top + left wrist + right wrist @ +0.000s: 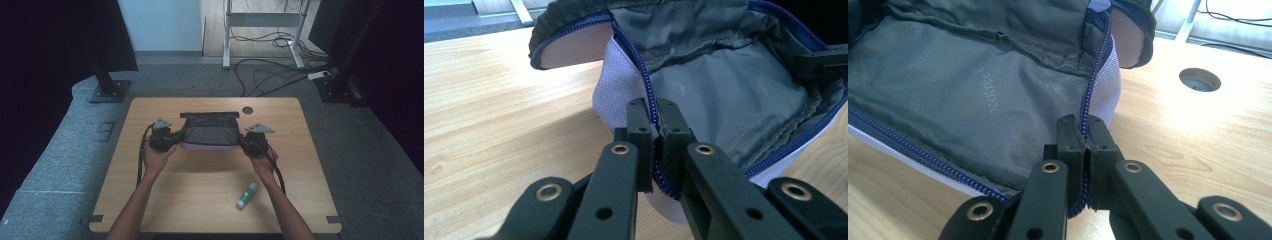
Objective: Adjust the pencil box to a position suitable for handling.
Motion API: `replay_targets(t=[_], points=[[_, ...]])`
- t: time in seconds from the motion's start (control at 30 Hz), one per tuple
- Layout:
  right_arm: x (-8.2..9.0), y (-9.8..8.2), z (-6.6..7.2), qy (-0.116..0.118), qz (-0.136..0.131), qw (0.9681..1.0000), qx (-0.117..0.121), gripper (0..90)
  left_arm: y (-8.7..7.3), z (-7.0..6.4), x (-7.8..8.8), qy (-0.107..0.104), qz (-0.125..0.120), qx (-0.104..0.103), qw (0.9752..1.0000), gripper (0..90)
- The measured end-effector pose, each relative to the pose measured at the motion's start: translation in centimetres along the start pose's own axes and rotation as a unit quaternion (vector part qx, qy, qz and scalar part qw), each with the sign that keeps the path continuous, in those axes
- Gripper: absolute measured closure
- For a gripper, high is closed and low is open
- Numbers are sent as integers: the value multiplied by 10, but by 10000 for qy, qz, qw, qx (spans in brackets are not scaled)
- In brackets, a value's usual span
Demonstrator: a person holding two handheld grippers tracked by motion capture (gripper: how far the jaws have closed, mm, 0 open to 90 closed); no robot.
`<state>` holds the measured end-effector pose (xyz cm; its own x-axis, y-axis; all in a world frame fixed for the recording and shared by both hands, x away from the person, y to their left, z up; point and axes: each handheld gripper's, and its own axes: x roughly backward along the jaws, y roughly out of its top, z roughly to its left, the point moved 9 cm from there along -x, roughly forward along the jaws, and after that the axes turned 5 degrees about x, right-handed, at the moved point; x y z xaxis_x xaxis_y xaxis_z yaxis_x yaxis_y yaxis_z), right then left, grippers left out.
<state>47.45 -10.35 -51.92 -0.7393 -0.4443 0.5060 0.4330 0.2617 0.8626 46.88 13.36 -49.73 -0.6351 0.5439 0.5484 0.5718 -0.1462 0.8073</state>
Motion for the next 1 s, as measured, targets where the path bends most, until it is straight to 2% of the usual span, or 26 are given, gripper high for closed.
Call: replay_targets(t=[0.37, 0.57, 0.77, 1.0], points=[[15, -9, 11, 84, 32, 9999, 112, 866, -11, -11, 13, -26, 22, -191, 9998, 869], [23, -20, 21, 171, 75, 9997, 187, 866, -27, -16, 21, -100, 3, -218, 9997, 868], [23, -39, 29, 276, 302, 9990, 198, 864, -50, -13, 13, -151, 209, -86, 9996, 868], [8, -61, 32, 338, 702, 9967, 220, 863, -70, -5, -4, -92, 497, 72, 9987, 861]])
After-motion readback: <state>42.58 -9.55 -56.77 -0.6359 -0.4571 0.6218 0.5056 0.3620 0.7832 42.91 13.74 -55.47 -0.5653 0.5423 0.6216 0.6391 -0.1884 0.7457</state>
